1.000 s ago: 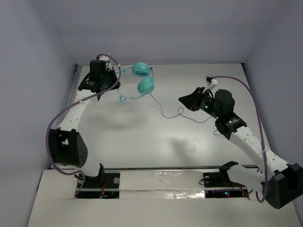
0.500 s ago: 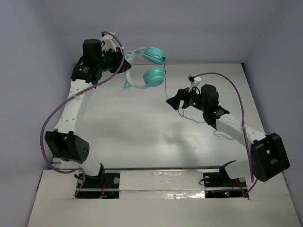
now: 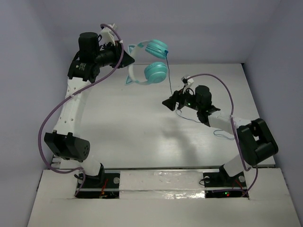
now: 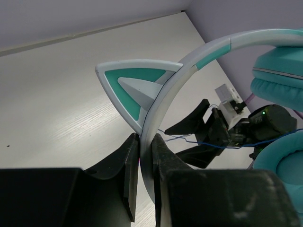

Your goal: Wrap the headphones

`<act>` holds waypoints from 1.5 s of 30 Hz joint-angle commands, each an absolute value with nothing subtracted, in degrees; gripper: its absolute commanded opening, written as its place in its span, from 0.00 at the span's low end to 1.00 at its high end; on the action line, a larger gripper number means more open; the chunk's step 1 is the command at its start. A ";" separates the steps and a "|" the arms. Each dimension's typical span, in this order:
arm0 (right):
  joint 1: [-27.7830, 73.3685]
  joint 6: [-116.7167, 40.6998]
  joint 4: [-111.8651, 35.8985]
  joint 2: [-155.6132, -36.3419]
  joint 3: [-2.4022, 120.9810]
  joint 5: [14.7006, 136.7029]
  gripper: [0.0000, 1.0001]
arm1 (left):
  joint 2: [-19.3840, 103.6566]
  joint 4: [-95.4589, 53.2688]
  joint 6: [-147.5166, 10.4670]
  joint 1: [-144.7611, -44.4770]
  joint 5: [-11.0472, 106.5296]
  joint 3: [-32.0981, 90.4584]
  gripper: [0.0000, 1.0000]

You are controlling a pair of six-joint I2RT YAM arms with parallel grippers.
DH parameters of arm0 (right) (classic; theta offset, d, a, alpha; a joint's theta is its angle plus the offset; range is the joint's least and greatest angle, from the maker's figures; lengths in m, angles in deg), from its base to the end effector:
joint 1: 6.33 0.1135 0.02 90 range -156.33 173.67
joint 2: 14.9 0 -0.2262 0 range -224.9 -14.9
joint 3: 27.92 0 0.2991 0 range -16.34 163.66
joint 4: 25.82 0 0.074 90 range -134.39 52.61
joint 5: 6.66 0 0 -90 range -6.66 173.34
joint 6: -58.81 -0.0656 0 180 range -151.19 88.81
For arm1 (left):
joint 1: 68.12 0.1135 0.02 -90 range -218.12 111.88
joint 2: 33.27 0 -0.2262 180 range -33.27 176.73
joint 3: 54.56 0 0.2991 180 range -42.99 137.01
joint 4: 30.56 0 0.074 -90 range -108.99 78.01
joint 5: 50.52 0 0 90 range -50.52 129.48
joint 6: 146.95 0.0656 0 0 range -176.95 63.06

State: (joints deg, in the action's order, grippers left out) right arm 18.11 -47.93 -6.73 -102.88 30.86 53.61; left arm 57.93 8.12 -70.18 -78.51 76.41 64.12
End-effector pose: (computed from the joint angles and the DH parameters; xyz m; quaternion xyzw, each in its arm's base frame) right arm 0.3526 0.1960 0.1707 -0.2141 0.7283 0.4024 0.5118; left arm 0.4002 -0.1135 0.4531 0.1828 0.7377 -0.3628 0.5392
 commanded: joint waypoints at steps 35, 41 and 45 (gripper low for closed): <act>18.36 -64.15 15.53 -113.52 22.77 58.45 0.10 | 59.10 -4.84 -87.09 -66.01 77.55 68.64 0.00; 22.31 -61.09 -8.18 -109.21 30.14 72.94 0.00 | 57.27 -13.96 -93.94 -65.48 75.25 57.40 0.00; 24.25 -60.73 -21.35 -108.68 34.36 78.85 0.00 | 54.71 -19.68 -96.93 -65.48 72.36 47.03 0.00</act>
State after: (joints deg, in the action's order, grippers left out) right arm 22.72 -62.04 -9.68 -110.20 30.96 70.87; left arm 59.63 -9.91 -91.64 -65.75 74.07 50.68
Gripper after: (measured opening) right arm 0.010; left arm 0.095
